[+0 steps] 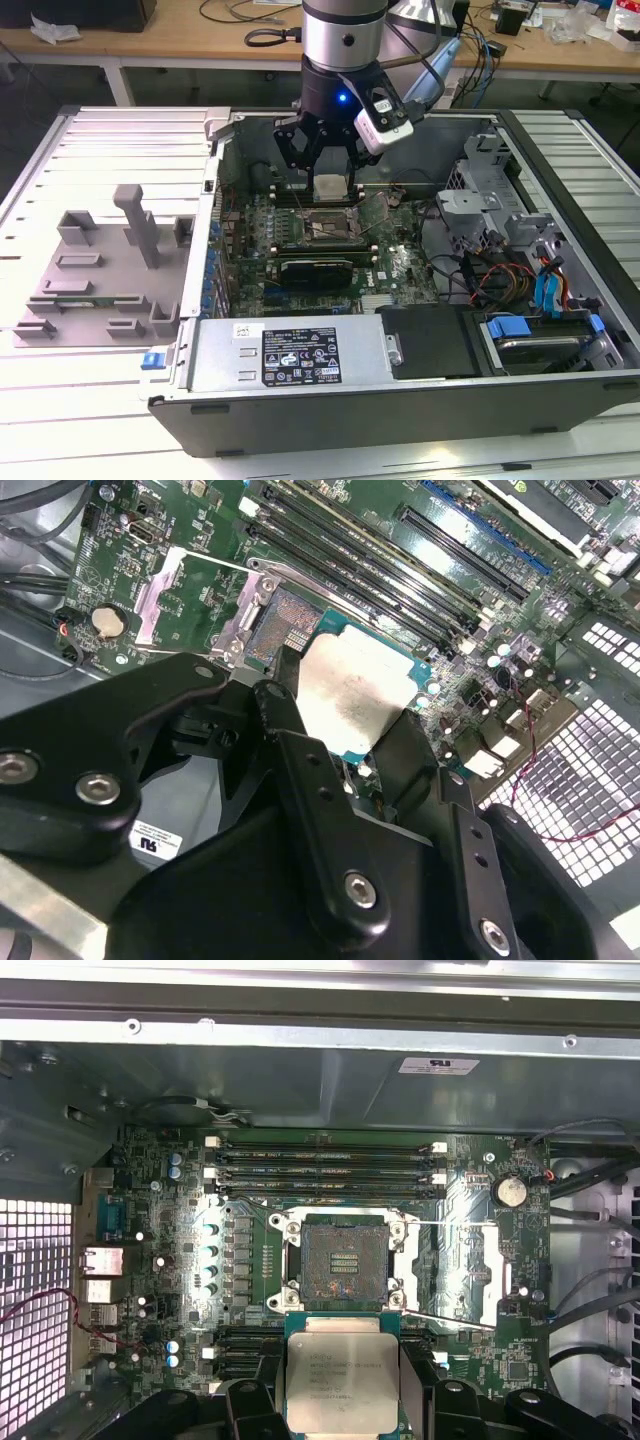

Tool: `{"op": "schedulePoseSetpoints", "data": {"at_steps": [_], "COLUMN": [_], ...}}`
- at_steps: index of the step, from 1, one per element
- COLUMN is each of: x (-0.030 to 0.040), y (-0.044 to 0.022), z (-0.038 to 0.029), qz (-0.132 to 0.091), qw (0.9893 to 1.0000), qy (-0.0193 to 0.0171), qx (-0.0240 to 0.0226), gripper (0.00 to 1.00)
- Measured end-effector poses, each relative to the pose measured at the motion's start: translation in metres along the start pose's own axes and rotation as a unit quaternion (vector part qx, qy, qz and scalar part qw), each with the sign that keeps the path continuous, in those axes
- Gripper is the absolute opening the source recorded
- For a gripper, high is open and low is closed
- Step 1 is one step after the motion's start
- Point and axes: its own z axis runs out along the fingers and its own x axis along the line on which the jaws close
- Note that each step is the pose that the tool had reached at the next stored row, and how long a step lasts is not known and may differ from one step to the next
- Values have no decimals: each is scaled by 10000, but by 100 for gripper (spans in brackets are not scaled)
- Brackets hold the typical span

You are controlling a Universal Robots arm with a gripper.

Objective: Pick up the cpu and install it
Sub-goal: 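Place the cpu into insertion slot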

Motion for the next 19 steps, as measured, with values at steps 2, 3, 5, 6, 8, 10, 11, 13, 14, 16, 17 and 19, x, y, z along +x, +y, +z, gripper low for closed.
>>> {"op": "schedulePoseSetpoints", "data": {"at_steps": [2,3,5,6,8,10,11,13,14,16,17,19], "x": [0,0,0,0,0,0,0,0,0,0,0,0], "y": [0,0,0,0,0,0,0,0,0,0,0,0], "z": [1,1,1,1,2,2,3,4,4,4,5,5], "qz": [0,0,14,105,463,631,773,1028,1188,1433,1510,1756], "qw": [10000,10000,10000,9999,9989,9980,9970,9947,9929,9897,9885,9844], "qy": [0,0,-1,-5,-20,-27,-33,-44,-51,-61,-64,-75], "qx": [0,0,1,2,9,13,16,21,25,30,32,37], "gripper": [55,55,55,55,55,55,55,55,55,55,55,55]}}
